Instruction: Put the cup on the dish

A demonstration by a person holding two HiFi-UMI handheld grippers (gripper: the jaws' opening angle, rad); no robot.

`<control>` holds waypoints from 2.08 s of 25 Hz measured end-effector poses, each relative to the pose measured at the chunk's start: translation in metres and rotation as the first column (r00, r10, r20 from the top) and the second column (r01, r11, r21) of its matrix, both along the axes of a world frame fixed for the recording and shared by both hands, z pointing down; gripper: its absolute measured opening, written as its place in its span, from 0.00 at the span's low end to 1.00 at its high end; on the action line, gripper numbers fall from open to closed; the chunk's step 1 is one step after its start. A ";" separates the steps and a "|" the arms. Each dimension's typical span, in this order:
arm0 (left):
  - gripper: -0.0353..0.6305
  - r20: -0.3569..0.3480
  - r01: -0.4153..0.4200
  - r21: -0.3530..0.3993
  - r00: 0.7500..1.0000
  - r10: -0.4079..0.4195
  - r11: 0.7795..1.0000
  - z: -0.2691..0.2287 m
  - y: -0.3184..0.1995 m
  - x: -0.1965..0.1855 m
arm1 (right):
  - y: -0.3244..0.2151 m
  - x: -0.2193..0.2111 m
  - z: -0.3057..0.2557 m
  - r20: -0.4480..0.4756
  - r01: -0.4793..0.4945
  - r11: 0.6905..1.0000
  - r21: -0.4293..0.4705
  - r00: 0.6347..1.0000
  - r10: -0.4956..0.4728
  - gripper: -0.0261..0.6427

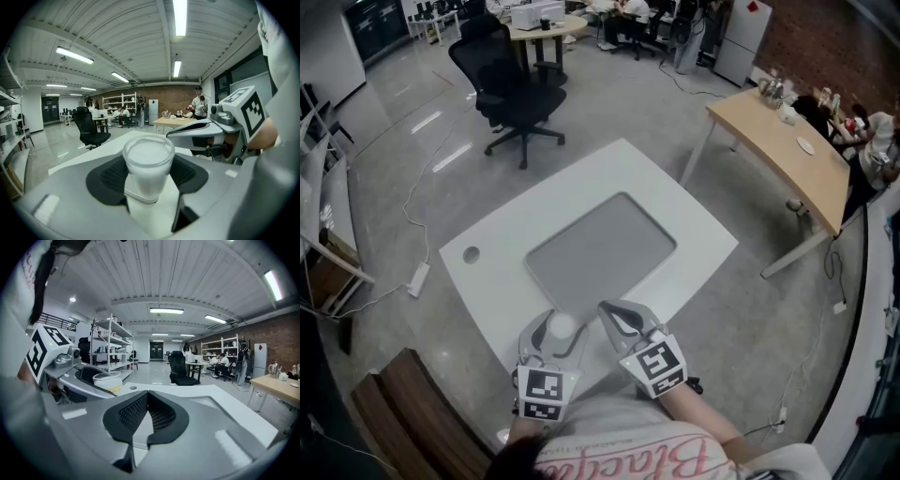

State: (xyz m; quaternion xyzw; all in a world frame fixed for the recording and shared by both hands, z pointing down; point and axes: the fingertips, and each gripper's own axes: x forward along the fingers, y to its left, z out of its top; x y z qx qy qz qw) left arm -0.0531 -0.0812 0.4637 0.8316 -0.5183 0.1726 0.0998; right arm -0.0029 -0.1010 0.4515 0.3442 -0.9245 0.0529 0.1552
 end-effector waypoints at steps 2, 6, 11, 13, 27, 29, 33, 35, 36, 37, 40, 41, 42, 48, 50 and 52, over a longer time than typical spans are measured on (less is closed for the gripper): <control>0.44 -0.001 -0.001 -0.008 1.000 0.001 1.000 0.004 -0.011 0.005 | -0.008 0.002 0.001 0.006 0.009 1.000 -0.016 1.000 -0.009 0.04; 0.44 0.000 0.003 -0.016 1.000 -0.003 1.000 0.013 -0.035 0.015 | -0.021 0.007 0.000 -0.009 0.039 0.999 -0.018 0.999 -0.039 0.04; 0.44 -0.012 0.020 -0.020 1.000 -0.021 1.000 0.027 -0.064 0.032 | -0.035 0.018 0.006 -0.051 0.092 0.996 -0.019 0.994 -0.093 0.04; 0.44 -0.019 0.036 -0.028 0.999 -0.036 0.999 0.032 -0.076 0.036 | -0.042 0.022 0.008 -0.058 0.112 0.994 -0.018 0.992 -0.113 0.04; 0.44 -0.001 0.136 -0.042 0.991 -0.136 0.990 0.082 -0.154 0.051 | -0.088 0.032 0.024 -0.029 0.200 0.973 -0.111 0.978 -0.204 0.04; 0.44 0.000 0.148 -0.055 0.989 -0.149 0.987 0.090 -0.160 0.053 | -0.091 0.035 0.026 -0.031 0.208 0.971 -0.119 0.977 -0.213 0.04; 0.44 0.017 0.177 -0.073 0.984 -0.176 0.982 0.102 -0.170 0.054 | -0.097 0.042 0.028 -0.035 0.217 0.968 -0.127 0.974 -0.223 0.04; 0.44 0.016 0.187 -0.077 0.982 -0.186 0.979 0.106 -0.173 0.054 | -0.099 0.044 0.030 -0.042 0.226 0.966 -0.127 0.972 -0.233 0.04; 0.44 0.014 0.190 -0.079 0.982 -0.190 0.978 0.108 -0.175 0.053 | -0.099 0.045 0.031 -0.047 0.231 0.965 -0.125 0.970 -0.239 0.04; 0.44 0.015 0.193 -0.082 0.981 -0.192 0.978 0.110 -0.176 0.054 | -0.100 0.046 0.032 -0.053 0.236 0.964 -0.123 0.968 -0.244 0.04; 0.44 0.035 0.192 -0.076 0.981 -0.190 0.978 0.114 -0.178 0.055 | -0.100 0.047 0.035 -0.064 0.245 0.961 -0.125 0.965 -0.255 0.04; 0.44 0.040 0.192 -0.071 0.981 -0.190 0.979 0.114 -0.178 0.055 | -0.100 0.046 0.035 -0.065 0.249 0.960 -0.127 0.964 -0.258 0.04; 0.44 0.044 0.193 -0.066 0.981 -0.190 0.979 0.113 -0.179 0.055 | -0.099 0.046 0.035 -0.066 0.252 0.959 -0.128 0.963 -0.262 0.04; 0.47 0.059 0.226 -0.059 0.973 -0.222 0.972 0.114 -0.183 0.052 | -0.094 0.048 0.033 -0.064 0.269 0.955 -0.121 0.958 -0.278 0.04; 0.53 0.056 0.225 -0.062 0.974 -0.221 0.973 0.115 -0.184 0.052 | -0.091 0.048 0.033 -0.066 0.274 0.955 -0.117 0.957 -0.283 0.04; 0.56 0.041 0.211 -0.057 0.977 -0.209 0.976 0.114 -0.184 0.055 | -0.088 0.048 0.033 -0.067 0.277 0.954 -0.113 0.956 -0.286 0.04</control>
